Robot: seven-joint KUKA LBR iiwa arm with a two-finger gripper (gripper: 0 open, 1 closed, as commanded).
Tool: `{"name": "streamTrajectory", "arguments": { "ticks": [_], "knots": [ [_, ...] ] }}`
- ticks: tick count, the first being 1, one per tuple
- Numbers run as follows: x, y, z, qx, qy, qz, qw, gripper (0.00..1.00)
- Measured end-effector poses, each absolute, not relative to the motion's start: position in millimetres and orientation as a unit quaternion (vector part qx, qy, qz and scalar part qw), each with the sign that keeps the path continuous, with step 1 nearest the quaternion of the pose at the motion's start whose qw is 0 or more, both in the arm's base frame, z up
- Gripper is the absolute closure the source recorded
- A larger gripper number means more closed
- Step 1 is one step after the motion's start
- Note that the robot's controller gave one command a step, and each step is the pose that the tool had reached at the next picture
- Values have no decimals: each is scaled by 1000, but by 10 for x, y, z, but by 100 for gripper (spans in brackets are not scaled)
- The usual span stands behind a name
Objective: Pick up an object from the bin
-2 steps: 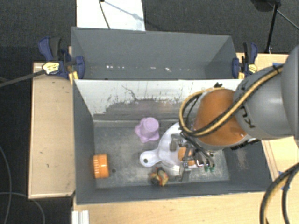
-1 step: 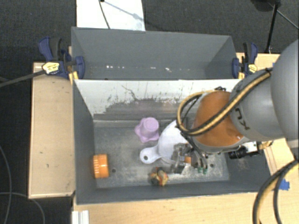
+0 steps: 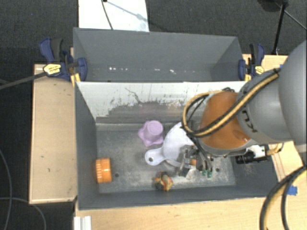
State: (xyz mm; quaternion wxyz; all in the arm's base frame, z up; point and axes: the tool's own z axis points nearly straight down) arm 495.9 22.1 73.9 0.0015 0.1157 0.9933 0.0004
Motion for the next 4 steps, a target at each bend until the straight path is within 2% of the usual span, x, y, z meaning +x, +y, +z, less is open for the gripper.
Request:
{"name": "streamTrajectory", "arguments": {
  "ticks": [1,2,3,4],
  "knots": [
    [4974,250,1267,107,994,0,-3,100],
    [4905,224,1850,82,997,0,0,100],
    [4905,224,1850,81,997,0,0,100],
    [5005,23,3041,87,996,0,1,100]
  ]
}}
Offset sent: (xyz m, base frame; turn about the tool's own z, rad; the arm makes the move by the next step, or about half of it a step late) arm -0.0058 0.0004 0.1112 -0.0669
